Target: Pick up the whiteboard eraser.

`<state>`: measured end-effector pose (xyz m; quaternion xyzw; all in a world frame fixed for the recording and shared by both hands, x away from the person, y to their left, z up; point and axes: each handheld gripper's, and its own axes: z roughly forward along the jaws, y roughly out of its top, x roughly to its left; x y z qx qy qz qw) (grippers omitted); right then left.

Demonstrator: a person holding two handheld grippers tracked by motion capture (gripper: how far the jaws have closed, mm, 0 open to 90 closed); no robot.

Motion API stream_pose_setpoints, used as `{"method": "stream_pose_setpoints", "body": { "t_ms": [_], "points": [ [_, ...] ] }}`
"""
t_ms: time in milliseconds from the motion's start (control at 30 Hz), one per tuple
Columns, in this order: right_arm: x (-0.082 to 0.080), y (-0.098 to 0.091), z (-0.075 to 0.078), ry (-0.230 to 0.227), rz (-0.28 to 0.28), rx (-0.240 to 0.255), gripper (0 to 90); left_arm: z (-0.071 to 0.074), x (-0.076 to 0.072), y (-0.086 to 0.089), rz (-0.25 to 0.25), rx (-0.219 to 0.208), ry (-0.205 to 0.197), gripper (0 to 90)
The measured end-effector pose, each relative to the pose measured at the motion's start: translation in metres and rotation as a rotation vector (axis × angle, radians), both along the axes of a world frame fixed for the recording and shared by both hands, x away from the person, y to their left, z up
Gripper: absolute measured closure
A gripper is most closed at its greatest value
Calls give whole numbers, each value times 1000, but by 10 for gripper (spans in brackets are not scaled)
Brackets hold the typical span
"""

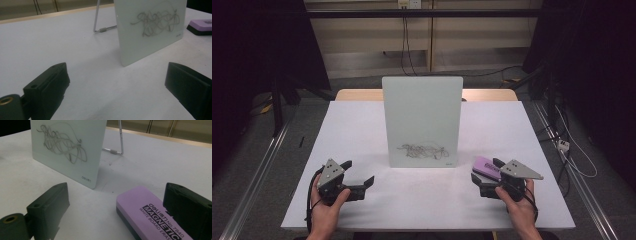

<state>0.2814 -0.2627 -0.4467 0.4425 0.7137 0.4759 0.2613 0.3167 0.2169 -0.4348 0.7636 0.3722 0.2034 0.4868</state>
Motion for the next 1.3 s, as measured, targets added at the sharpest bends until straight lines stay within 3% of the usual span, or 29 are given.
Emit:
{"method": "stream_pose_setpoints", "body": {
  "t_ms": [467, 600, 767, 867, 967, 1100, 1200, 1300],
  "points": [
    [3, 2, 2, 3, 27, 12, 64, -2, -1, 0, -2, 8, 16, 49],
    [4, 3, 2, 27, 33, 5, 70, -4, -3, -2, -16, 0, 23, 49],
    [7, 5, 4, 27, 29, 1, 68, -3, -4, -4, -27, 24, 3, 49],
    [8, 6, 4, 28, 33, -16, 73, -2, -6, -4, -25, 5, -3, 52],
    [9, 6, 5, 36, 35, 7, 79, 1, -9, -4, -40, 3, -17, 51],
    [12, 5, 9, 36, 18, 9, 81, -1, -7, -5, -48, 15, -5, 51],
    [15, 4, 13, 61, 13, -26, 93, -2, -6, -3, -51, 23, -1, 51],
    [20, 0, 14, 104, -16, -24, 75, -1, -5, -2, -55, 28, -8, 51]
  ]
}}
